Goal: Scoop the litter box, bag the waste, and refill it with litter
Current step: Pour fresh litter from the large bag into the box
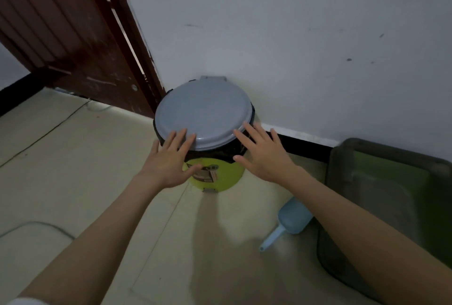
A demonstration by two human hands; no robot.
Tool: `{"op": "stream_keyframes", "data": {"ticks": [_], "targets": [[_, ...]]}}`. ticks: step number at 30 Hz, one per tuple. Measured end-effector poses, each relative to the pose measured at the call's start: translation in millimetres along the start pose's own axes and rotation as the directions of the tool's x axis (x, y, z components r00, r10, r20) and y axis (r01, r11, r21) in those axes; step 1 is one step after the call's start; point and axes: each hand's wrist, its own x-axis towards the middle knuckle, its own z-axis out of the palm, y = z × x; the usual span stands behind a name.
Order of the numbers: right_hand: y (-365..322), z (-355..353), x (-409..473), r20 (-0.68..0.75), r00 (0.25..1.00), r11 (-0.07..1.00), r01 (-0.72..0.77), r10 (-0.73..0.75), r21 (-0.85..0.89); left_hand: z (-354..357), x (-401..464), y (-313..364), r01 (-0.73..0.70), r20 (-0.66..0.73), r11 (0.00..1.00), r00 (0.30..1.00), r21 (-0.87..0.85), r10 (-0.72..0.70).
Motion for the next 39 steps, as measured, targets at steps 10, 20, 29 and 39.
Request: {"op": "stream_keyframes", "data": {"ticks": [10, 20, 29, 39], "targets": [[92, -188, -175, 0.053, 0.910, 0.906, -0.414, 0.411, 0.085, -164, -32, 175, -0.209, 0.097, 0.959, 0.968, -0.192, 0.230], [126, -337, -323, 0.163, 0.744, 0.723, -0.668, 0.648, 0.173, -304, -92, 314, -0.381, 0.121, 0.886, 0.898, -0.266, 0.423], [135, -428, -410, 0.172, 0.690, 0.668, -0.724, 0.704, 0.171, -391, -129, 394, -0.463, 0.173, 0.846, 0.840, -0.265, 0.514], [164, -453, -508, 0.201, 0.542, 0.521, -0.840, 0.816, 0.150, -405, -158, 472, -0.582, 0.260, 0.784, 0.740, -0.215, 0.620]]}}
